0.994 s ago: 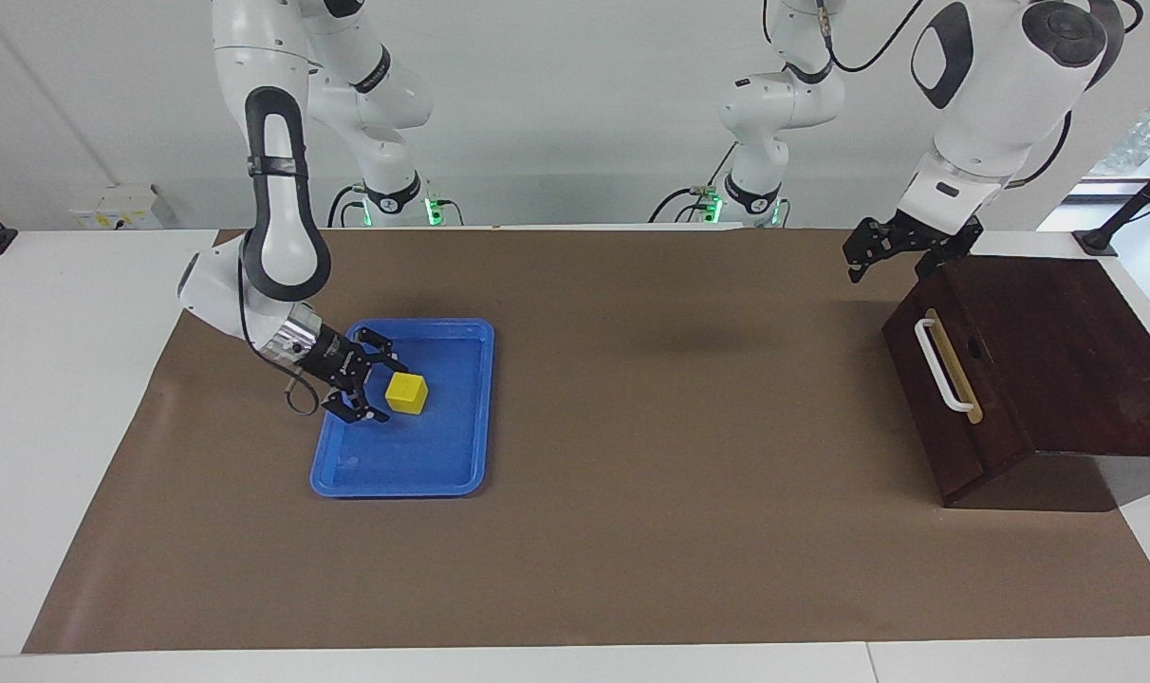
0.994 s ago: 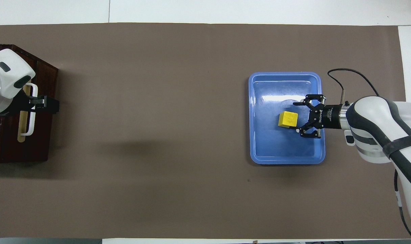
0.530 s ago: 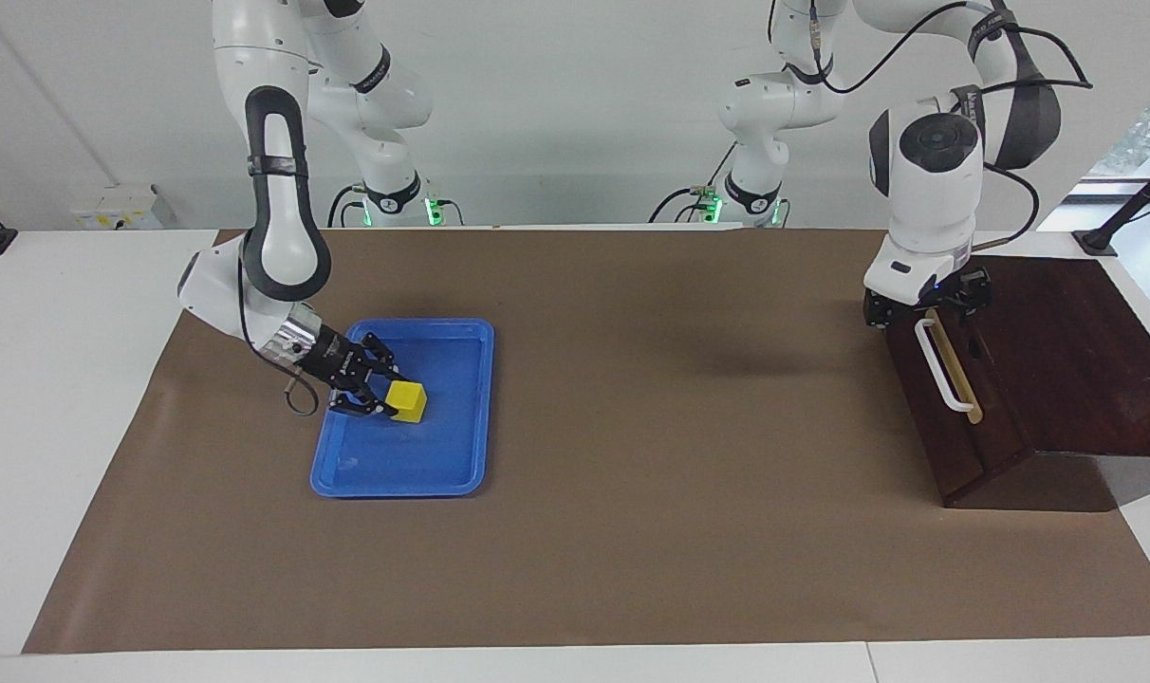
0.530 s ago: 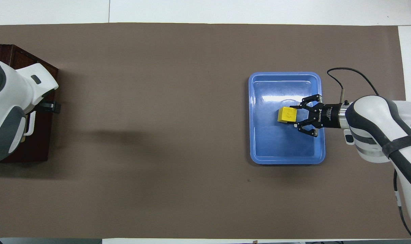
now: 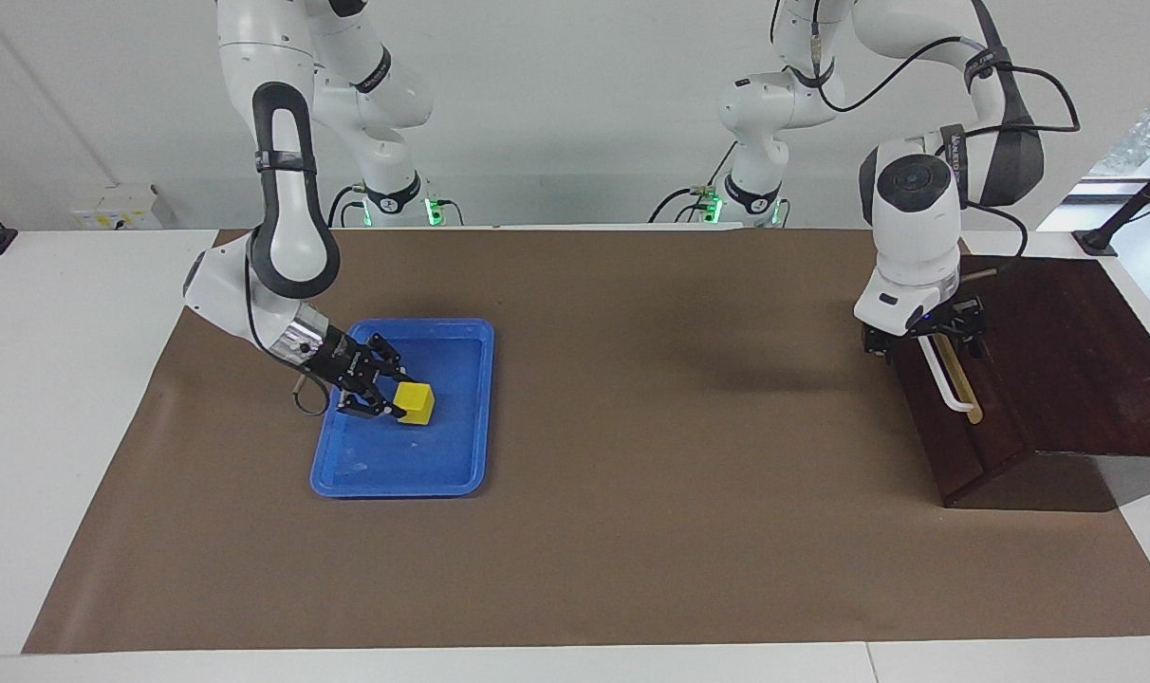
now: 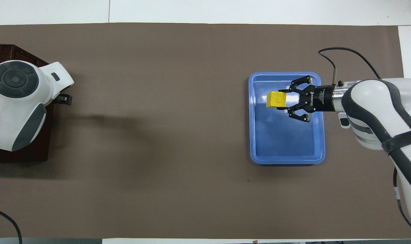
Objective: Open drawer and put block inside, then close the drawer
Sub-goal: 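Lift the cube with the right gripper while the left gripper grips the drawer, then pull the drawer open toward the robot with the left gripper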
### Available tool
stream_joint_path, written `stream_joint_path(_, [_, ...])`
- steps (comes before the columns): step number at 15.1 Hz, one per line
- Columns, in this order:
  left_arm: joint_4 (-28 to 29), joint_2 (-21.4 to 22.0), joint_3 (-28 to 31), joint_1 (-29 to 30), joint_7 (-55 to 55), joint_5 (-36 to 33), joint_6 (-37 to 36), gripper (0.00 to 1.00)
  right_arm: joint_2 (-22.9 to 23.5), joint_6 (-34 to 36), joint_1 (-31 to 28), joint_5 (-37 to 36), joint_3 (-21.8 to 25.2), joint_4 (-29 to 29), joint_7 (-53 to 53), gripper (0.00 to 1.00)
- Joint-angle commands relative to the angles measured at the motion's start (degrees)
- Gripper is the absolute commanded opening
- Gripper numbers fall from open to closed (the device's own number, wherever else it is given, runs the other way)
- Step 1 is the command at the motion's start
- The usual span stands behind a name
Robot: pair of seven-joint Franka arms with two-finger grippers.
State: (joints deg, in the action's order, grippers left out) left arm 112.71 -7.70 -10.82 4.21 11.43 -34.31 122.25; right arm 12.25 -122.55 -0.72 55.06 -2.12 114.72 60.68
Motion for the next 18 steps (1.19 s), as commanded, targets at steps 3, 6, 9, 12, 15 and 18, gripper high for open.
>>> stream_joint_path(3, [1.02, -1.35, 0.01, 1.51, 1.05, -1.63, 2.64, 1.00, -1.52, 7.83, 2.91, -6.63, -0.25, -8.00, 8.64, 0.00])
stream_joint_path(6, [1.55, -1.36, 0.01, 2.47, 1.22, -1.55, 2.64, 1.00, -1.61, 10.83, 4.58, -6.81, -0.25, -11.96, 15.06, 0.00])
stream_joint_path(9, [2.87, -1.09, 0.01, 2.74, 1.31, -1.54, 2.90, 1.00, -2.49, 11.71, 6.87, -7.86, -0.25, -12.24, 16.48, 0.00])
stream_joint_path(12, [4.79, -0.57, -0.08, 2.65, 1.40, -1.54, 4.30, 1.00, -2.58, 12.15, 7.75, -9.80, -0.34, -12.32, 17.36, 0.00])
stream_joint_path(15, [5.07, -0.56, -0.25, 2.21, 1.49, -1.46, 4.22, 1.00, -2.58, 12.68, 7.75, -9.80, -0.34, -12.41, 17.36, 0.00])
stream_joint_path(18, [5.07, -0.48, -0.43, 0.64, 2.80, -1.02, 3.61, 1.00, -2.58, 12.86, 7.67, -9.89, -0.34, -12.50, 17.36, 0.00])
